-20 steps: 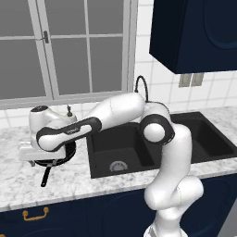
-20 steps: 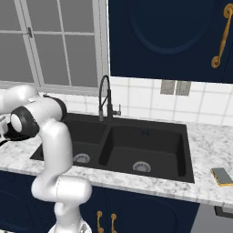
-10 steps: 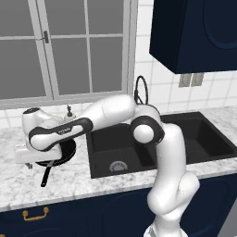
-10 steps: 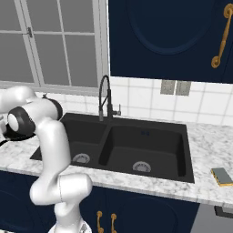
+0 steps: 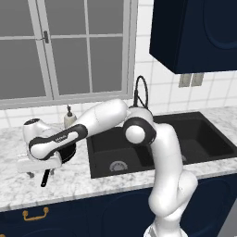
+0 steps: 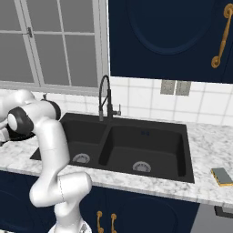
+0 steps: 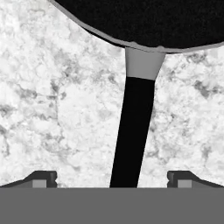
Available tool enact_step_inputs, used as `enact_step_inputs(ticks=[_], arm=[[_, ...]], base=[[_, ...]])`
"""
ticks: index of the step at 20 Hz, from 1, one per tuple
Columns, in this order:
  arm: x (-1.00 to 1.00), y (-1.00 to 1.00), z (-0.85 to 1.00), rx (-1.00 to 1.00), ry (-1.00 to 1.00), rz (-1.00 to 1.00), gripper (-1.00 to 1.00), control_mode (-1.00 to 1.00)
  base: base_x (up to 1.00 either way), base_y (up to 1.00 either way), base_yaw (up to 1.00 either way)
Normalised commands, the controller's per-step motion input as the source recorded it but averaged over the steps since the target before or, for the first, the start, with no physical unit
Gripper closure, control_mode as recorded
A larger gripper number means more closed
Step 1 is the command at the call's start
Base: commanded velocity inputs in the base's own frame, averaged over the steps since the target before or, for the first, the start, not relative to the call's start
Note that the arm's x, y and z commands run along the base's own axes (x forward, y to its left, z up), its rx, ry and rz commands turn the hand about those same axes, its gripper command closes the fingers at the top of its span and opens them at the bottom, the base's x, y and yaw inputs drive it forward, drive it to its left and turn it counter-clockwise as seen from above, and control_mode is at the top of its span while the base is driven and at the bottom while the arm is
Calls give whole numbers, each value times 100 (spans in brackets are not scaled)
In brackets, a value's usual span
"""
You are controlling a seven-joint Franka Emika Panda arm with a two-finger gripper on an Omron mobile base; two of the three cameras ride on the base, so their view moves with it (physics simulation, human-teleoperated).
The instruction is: Pick the pan and sponge and place them into the sink. Then turn on the water.
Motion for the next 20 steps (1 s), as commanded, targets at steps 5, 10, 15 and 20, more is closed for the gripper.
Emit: enact_step_inputs(ticks=[5, 10, 15, 20], arm=[[0, -1, -38, 0, 0, 0, -100, -100], [0, -1, -30, 2, 0, 0, -100, -100], [0, 0, -10, 3, 0, 0, 100, -100], [0, 0, 0, 0, 0, 0, 100, -100]], base=[[0, 0, 0], [0, 0, 0], [0, 0, 0], [0, 0, 0]])
